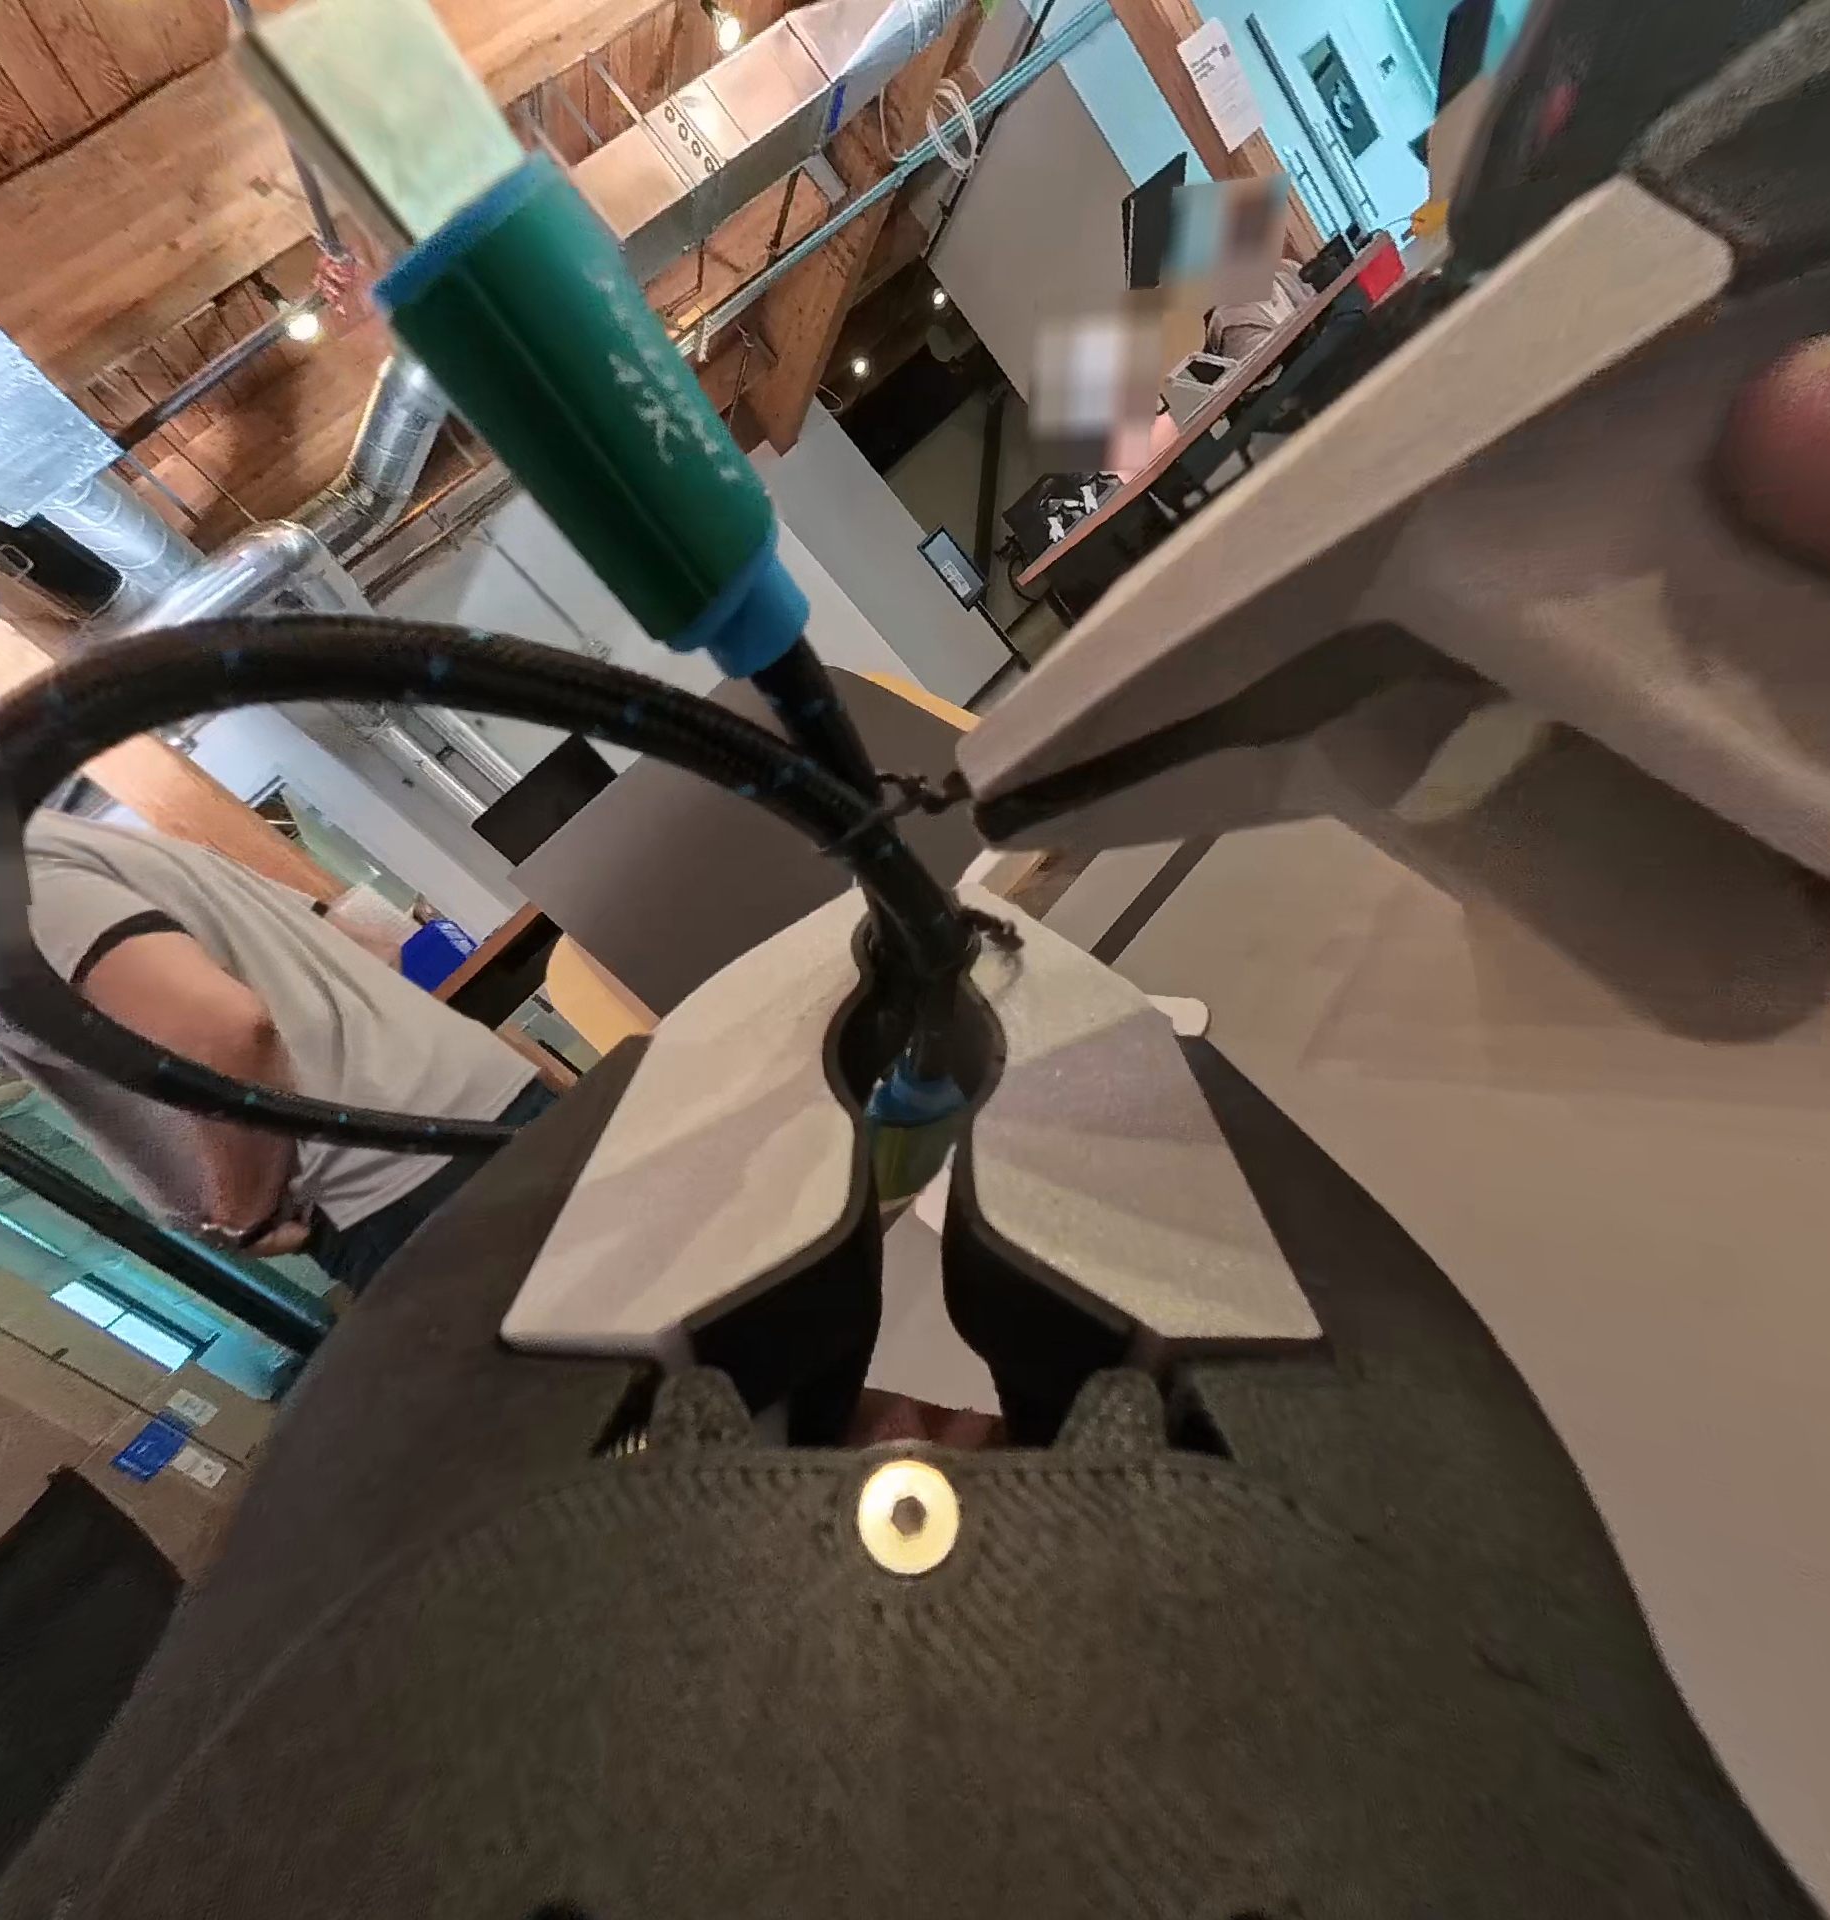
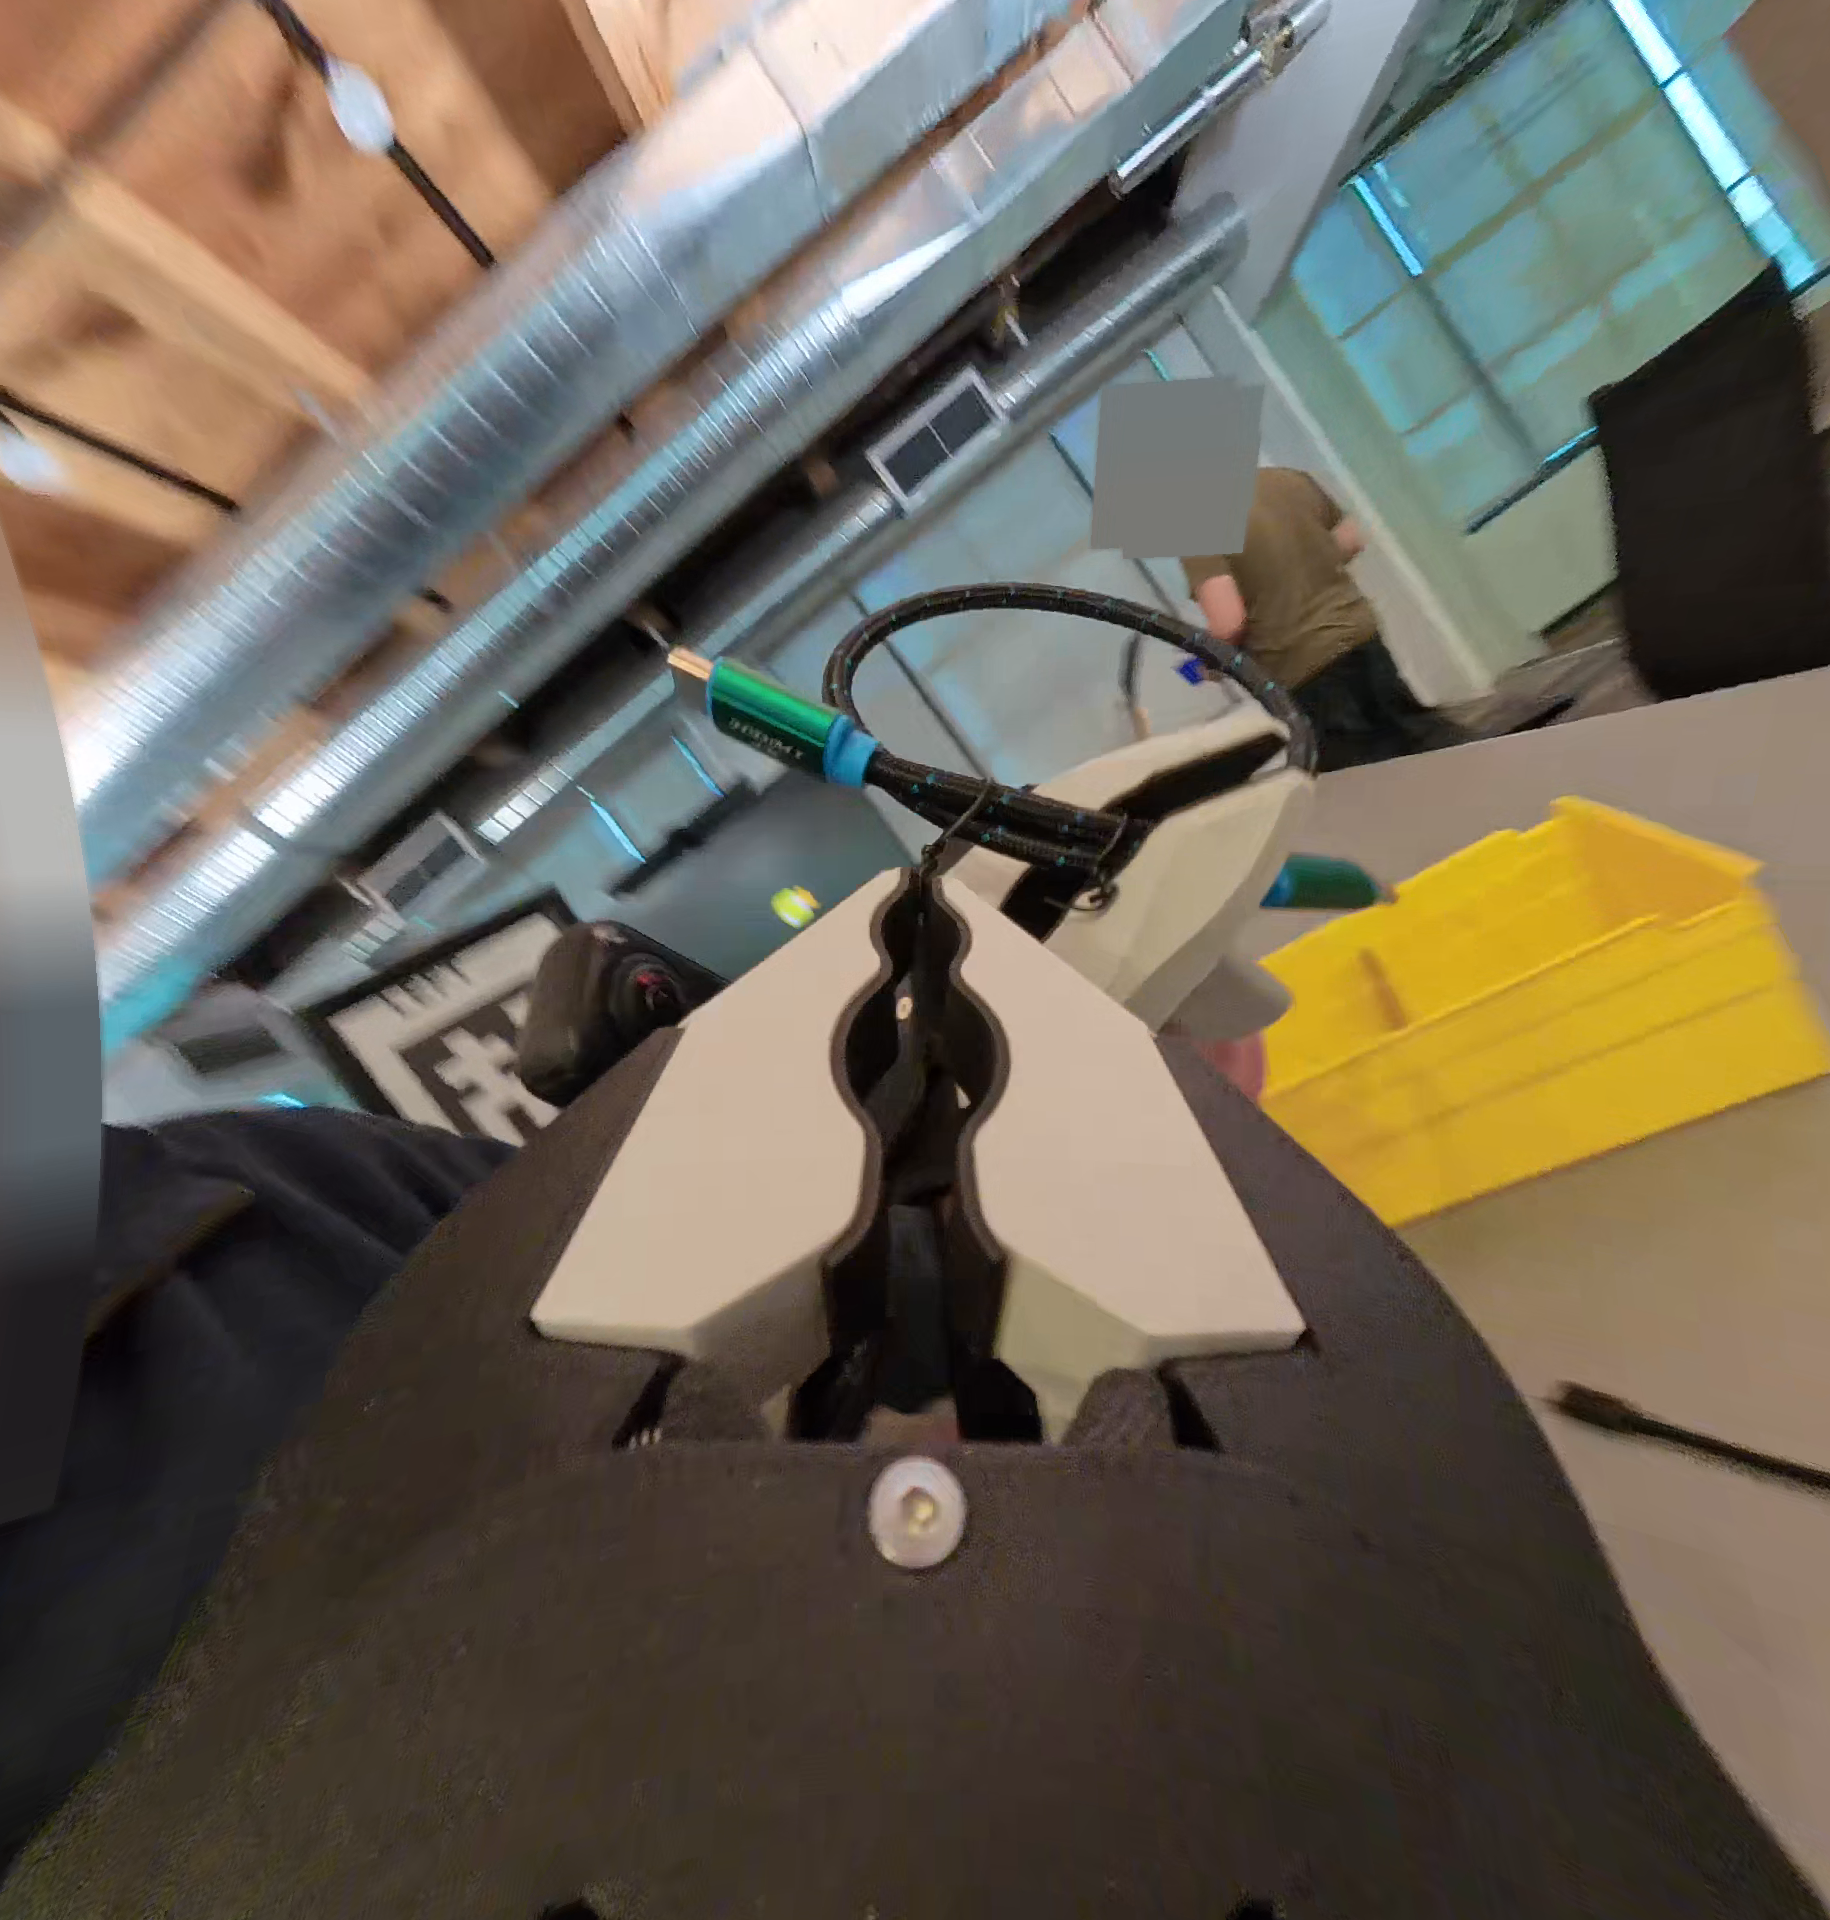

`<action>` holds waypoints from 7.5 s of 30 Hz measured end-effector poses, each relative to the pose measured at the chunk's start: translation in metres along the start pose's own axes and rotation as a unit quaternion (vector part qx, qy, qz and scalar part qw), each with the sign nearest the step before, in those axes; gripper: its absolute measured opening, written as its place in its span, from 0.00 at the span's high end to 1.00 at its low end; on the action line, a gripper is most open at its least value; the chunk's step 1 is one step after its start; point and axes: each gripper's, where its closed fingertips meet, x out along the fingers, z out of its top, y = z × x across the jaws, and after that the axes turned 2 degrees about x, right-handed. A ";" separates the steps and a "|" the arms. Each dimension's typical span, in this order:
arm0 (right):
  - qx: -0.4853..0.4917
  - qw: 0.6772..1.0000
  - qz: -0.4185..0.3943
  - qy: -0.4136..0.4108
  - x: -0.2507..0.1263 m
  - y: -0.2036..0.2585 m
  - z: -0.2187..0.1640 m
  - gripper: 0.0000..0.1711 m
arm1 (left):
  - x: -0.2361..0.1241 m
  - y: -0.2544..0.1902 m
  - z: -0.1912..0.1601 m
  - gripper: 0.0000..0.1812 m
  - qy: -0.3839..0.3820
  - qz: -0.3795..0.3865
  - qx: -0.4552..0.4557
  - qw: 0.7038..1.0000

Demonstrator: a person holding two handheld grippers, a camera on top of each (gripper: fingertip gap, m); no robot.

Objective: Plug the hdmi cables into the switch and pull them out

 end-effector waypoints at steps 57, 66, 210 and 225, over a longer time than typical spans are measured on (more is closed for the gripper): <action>-0.817 0.442 -0.187 0.320 0.006 -0.035 -0.011 0.91 | -0.001 -0.022 -0.032 0.96 0.123 -0.193 -0.062 0.971; -0.831 0.411 -0.168 0.336 0.004 -0.039 -0.015 0.93 | -0.004 -0.034 -0.037 0.96 0.147 -0.235 -0.064 0.959; -0.729 0.565 -0.263 0.284 -0.036 -0.024 -0.009 0.94 | -0.003 -0.055 0.000 0.97 0.011 -0.188 -0.037 0.981; -0.756 0.508 -0.224 0.347 -0.033 -0.027 -0.019 0.96 | -0.003 -0.058 -0.010 0.97 0.058 -0.200 0.008 0.978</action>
